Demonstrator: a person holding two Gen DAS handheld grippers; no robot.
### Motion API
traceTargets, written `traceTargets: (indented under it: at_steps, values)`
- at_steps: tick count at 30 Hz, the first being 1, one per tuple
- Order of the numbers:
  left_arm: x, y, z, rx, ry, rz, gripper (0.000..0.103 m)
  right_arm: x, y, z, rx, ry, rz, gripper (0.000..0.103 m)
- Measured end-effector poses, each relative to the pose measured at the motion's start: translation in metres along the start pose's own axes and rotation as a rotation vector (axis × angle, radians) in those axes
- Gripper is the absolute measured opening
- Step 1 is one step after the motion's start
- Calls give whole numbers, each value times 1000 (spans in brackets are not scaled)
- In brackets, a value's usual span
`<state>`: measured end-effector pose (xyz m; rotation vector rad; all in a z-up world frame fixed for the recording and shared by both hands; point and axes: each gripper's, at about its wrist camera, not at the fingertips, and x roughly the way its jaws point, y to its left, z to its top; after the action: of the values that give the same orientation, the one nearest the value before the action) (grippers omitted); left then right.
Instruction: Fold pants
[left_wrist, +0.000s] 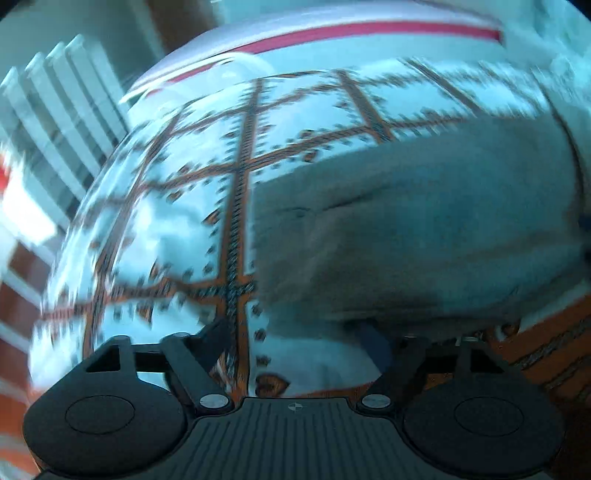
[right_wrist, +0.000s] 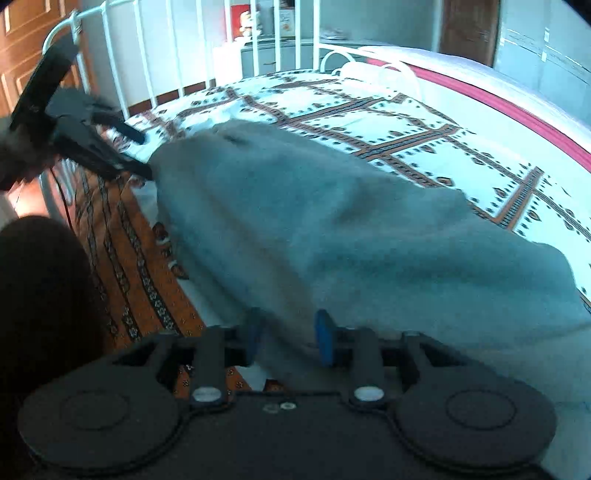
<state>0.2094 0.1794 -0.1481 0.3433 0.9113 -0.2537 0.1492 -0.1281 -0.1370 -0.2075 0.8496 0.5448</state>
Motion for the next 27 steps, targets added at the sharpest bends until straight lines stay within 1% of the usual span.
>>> traceTargets:
  at_steps: [2, 4, 5, 8, 10, 11, 12, 13, 14, 15, 16, 18, 19, 20, 21, 22, 23, 24, 25, 26, 27]
  values:
    - [-4, 20, -2, -172, 15, -36, 79, -5, -9, -4, 79, 0, 18, 36]
    - [-5, 37, -5, -345, 29, -67, 79, -6, -21, -7, 173, 19, 49, 36]
    - [-3, 44, -7, -415, 40, -89, 79, -6, -29, -10, 232, 34, 62, 36]
    - [8, 47, -8, -547, 90, -174, 79, -6, -48, -17, 383, 63, 102, 37]
    - [16, 42, -7, -618, 111, -220, 79, -8, -59, -21, 457, 86, 92, 38]
    - [21, 38, -6, -642, 119, -238, 78, -12, -61, -24, 481, 83, 91, 38]
    - [27, 35, -4, -654, 130, -242, 75, -14, -65, -26, 505, 78, 91, 39]
    - [32, 32, -2, -663, 140, -240, 69, -15, -69, -27, 531, 79, 94, 39]
    - [38, 28, -2, -675, 146, -243, 49, -15, -72, -29, 563, 83, 102, 39]
    - [42, 26, -2, -701, 146, -254, 43, -12, -76, -31, 603, 86, 116, 39]
    - [42, 22, -1, -709, 131, -233, 40, -10, -80, -32, 639, 86, 131, 39]
    - [42, 19, 1, -683, 110, -207, 31, -7, -86, -30, 712, 82, 164, 39]
    - [40, 16, 1, -669, 103, -193, 30, -4, -89, -32, 761, 79, 184, 39]
    - [41, 16, 2, -660, 97, -187, 28, -2, -94, -33, 824, 77, 209, 42]
    - [39, 14, 2, -640, 89, -181, 27, -1, -98, -35, 888, 72, 239, 50]
    - [37, 10, 2, -610, 84, -172, 27, -2, -101, -39, 936, 61, 266, 57]
    - [36, 10, 0, -591, 82, -169, 27, -4, -103, -40, 948, 52, 272, 69]
    - [35, 9, 0, -579, 79, -167, 27, -4, -102, -39, 930, 58, 250, 71]
    - [34, 11, -2, -577, 74, -168, 27, -1, -101, -38, 909, 72, 224, 66]
    - [33, 12, -2, -579, 72, -170, 27, 2, -102, -38, 903, 86, 194, 47]
    - [32, 13, -1, -584, 70, -172, 27, 6, -105, -42, 928, 89, 168, 27]
